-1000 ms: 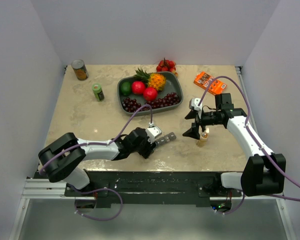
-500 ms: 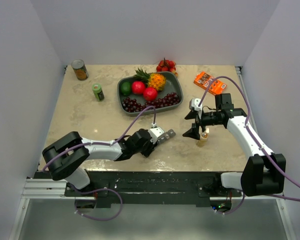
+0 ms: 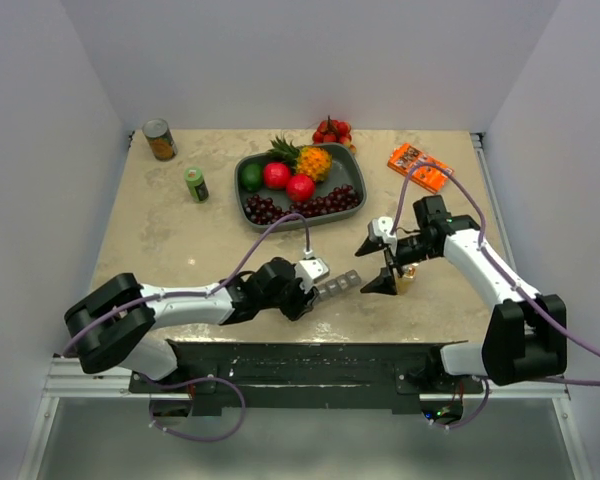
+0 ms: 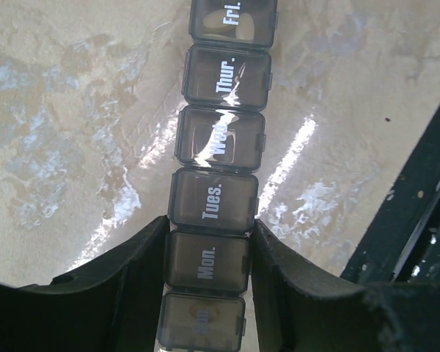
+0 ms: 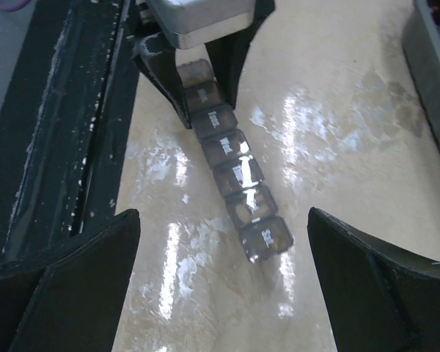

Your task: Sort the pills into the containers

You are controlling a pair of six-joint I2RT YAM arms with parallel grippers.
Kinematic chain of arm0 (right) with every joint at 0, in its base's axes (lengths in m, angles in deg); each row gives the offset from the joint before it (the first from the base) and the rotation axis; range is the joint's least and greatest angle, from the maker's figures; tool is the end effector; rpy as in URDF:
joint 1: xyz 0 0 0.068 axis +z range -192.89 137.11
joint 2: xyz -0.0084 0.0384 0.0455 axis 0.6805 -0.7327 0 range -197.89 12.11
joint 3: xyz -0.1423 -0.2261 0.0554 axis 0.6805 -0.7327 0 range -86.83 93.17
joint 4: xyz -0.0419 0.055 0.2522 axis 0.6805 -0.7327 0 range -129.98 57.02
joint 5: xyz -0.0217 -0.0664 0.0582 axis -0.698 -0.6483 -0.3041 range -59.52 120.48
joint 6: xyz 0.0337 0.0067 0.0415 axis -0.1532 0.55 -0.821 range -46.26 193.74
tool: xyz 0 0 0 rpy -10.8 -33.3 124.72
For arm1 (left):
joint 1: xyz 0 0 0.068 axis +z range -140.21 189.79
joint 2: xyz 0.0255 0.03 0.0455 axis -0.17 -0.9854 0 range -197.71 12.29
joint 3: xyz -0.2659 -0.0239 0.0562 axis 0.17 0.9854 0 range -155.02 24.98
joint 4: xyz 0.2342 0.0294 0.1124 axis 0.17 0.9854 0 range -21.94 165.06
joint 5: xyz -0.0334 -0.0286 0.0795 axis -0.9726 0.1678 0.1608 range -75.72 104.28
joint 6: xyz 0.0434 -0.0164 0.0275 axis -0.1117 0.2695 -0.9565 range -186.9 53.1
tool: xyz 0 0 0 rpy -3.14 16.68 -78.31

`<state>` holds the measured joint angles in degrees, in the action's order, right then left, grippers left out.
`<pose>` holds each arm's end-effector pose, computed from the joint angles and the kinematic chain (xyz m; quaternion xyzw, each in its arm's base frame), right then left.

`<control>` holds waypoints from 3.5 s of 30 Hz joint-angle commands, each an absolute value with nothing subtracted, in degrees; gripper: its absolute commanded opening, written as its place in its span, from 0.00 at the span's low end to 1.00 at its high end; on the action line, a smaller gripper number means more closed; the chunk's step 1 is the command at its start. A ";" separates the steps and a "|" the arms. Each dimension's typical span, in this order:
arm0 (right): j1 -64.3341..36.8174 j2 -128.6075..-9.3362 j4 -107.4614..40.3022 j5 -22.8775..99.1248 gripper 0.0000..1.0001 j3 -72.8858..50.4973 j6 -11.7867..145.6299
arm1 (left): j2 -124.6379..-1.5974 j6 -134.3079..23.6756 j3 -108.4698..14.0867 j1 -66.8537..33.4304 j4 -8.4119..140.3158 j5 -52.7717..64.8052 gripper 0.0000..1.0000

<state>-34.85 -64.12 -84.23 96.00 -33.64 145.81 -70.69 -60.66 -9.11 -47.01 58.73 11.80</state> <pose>0.2234 0.0642 0.2438 -0.5927 0.5900 0.3935 0.3817 0.1512 -0.2338 0.1607 0.3946 0.8140 -0.2393 0.3529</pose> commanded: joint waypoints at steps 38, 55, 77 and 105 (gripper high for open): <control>-15.99 -69.89 -71.83 81.90 0.76 -36.47 137.10 | -63.56 -59.60 -11.50 -50.33 59.00 7.68 0.00; -15.81 -71.21 -75.61 83.48 0.43 -34.36 138.77 | -62.86 -62.59 -11.50 -50.33 62.25 11.72 0.00; -17.48 -82.64 -83.45 90.69 0.43 -23.28 130.80 | -64.62 -70.24 -11.68 -54.46 63.40 18.85 0.00; -20.21 -77.98 -57.68 72.67 0.56 -30.31 105.91 | -62.42 -67.95 -10.97 -54.90 60.94 15.95 0.00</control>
<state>-20.30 -77.56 -62.28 77.44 -29.97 110.05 -64.27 -68.04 -11.18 -54.44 64.74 16.02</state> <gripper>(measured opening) 0.552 0.492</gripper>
